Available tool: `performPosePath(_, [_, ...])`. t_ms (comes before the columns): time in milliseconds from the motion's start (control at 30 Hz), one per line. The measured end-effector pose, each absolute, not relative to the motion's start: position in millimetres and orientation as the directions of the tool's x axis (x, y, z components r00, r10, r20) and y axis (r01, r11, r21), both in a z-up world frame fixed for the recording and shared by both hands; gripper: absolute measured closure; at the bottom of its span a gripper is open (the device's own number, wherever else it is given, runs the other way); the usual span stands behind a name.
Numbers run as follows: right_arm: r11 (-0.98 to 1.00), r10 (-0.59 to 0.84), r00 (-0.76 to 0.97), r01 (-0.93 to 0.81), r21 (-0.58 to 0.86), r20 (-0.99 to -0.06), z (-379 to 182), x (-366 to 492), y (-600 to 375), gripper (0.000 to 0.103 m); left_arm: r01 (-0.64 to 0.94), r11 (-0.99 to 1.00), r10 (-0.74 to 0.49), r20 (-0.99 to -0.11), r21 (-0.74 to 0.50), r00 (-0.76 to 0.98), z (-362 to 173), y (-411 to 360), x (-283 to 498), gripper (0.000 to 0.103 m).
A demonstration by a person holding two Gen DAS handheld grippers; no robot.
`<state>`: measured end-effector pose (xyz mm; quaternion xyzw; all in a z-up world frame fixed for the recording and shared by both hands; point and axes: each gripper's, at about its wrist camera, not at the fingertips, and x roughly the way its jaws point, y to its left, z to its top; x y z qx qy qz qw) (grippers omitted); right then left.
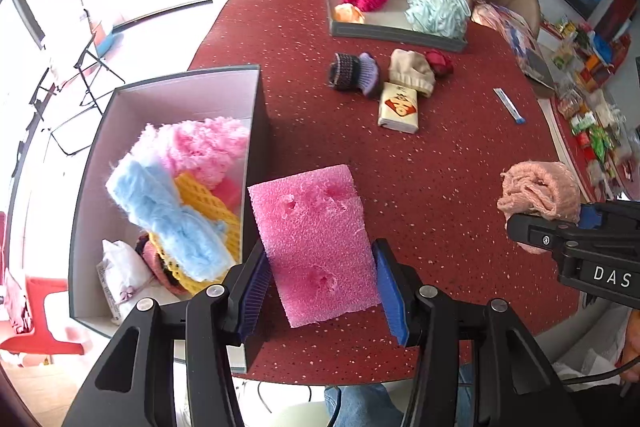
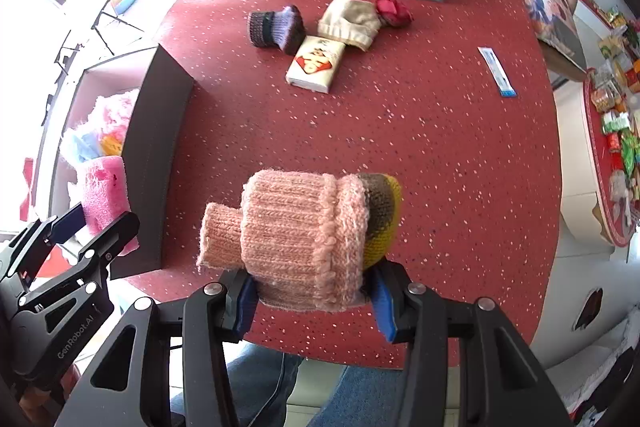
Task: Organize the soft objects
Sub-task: 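Carry the pink sponge and pink knit sock over the box with both tools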
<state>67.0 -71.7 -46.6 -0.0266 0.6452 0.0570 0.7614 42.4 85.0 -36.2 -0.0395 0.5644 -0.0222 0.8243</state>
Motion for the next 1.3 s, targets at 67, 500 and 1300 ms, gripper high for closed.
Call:
performPosePath(67, [0.991, 0.054, 0.166, -0.131, 0.032, -0.985, -44, 69, -67, 0.052, -0.025, 0.995, -0.077, -0.926, -0.093, 0.368, -33, 91, 42, 0.051])
performPosePath(500, [0.970, 0.090, 0.190, -0.241, 0.043, -0.978, -29, 78, -18, 0.052, -0.166, 0.983, -0.007, -0.925, -0.075, 0.379, -25, 136, 36, 0.051])
performPosePath(1300, [0.875, 0.160, 0.132, -0.479, 0.078, -0.978, -30, 91, 85, 0.052, -0.428, 0.903, 0.106, -0.948, -0.034, 0.301, -42, 215, 8, 0.051])
